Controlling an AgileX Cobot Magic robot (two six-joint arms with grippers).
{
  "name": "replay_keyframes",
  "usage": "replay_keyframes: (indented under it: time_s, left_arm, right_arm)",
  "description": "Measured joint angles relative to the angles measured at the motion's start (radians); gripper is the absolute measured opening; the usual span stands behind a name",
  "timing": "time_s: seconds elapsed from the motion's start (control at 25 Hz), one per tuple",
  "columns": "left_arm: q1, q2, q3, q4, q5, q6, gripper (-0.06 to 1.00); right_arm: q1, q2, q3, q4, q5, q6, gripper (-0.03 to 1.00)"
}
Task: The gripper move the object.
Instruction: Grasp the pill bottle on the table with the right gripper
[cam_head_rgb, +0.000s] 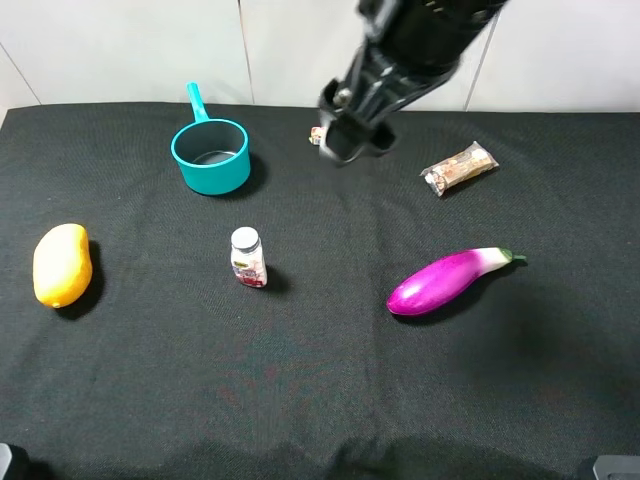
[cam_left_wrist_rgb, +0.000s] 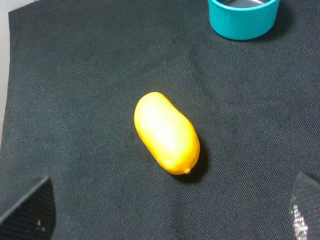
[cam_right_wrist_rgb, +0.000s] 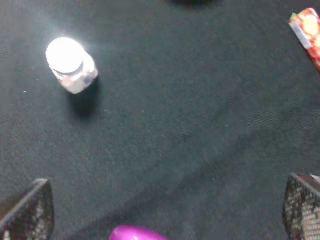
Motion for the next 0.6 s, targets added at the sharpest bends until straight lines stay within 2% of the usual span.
replay_keyframes:
  time_s: [0.36,0.6]
  left_arm:
    - [0.000,0.000,0.000,0.000,0.000,0.000,0.99]
    - [0.001,0.000,0.000,0.000,0.000,0.000,0.99]
  right_arm:
    - [0.075,0.138,-0.042,0.045,0.013,0.000,0.69]
    - [0.077,0.205,-0.043,0.115,-0.008,-0.045,0.69]
